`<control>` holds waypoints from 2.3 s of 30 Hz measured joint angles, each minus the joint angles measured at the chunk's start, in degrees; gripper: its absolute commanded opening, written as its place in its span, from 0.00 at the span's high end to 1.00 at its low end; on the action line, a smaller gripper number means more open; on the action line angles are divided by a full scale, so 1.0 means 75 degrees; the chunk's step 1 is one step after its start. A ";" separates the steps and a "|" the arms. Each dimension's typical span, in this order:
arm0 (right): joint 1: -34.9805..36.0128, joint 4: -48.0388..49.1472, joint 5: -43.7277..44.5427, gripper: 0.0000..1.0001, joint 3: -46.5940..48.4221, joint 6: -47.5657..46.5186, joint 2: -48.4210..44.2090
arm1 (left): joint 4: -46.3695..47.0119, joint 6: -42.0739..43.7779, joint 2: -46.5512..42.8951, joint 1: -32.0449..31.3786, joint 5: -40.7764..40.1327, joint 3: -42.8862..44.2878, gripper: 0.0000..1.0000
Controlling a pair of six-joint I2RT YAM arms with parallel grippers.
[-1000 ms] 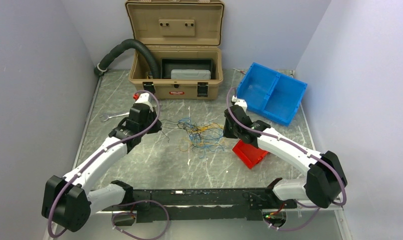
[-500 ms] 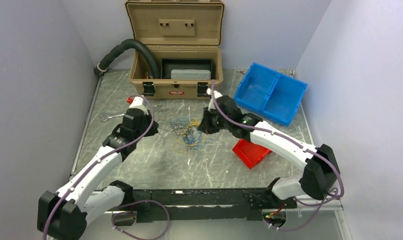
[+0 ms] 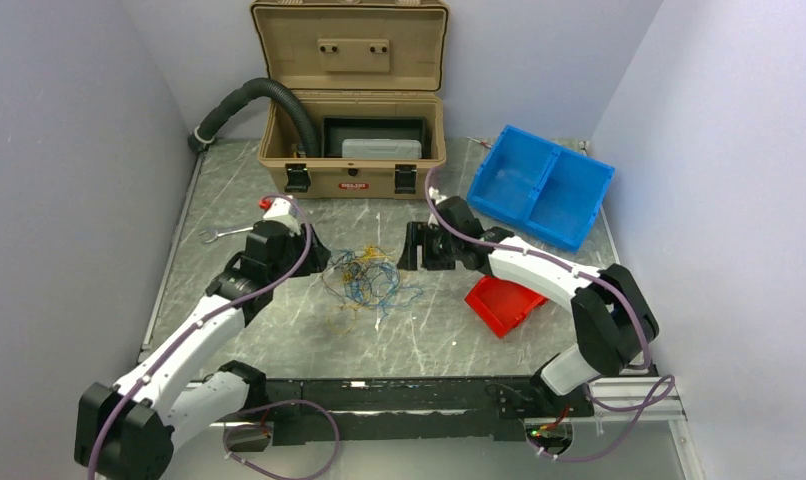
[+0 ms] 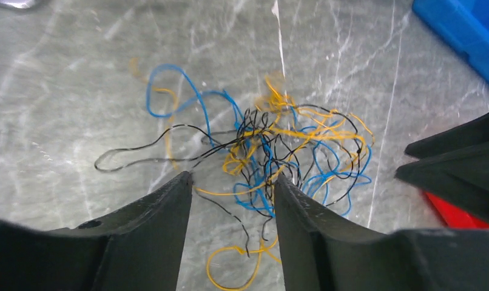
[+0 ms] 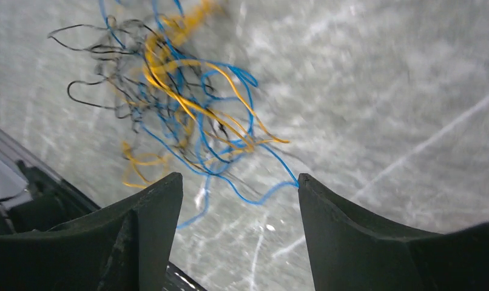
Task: Untangle the cables
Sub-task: Untie the cable.
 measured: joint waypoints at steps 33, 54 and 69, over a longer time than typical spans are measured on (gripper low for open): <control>0.0924 0.0428 0.1830 0.37 -0.1603 -0.0612 -0.0099 | 0.0326 0.1626 0.4535 -0.1172 0.1250 0.1856 0.21; 0.0947 0.0740 0.1830 0.80 -0.1886 -0.0772 0.0140 | 0.1326 0.1891 0.4669 -0.1174 0.1562 0.1204 0.54; 0.0944 0.0615 0.2066 0.49 -0.2055 -0.0924 -0.0140 | 0.1323 0.1871 0.4127 -0.1174 0.1364 0.1046 0.50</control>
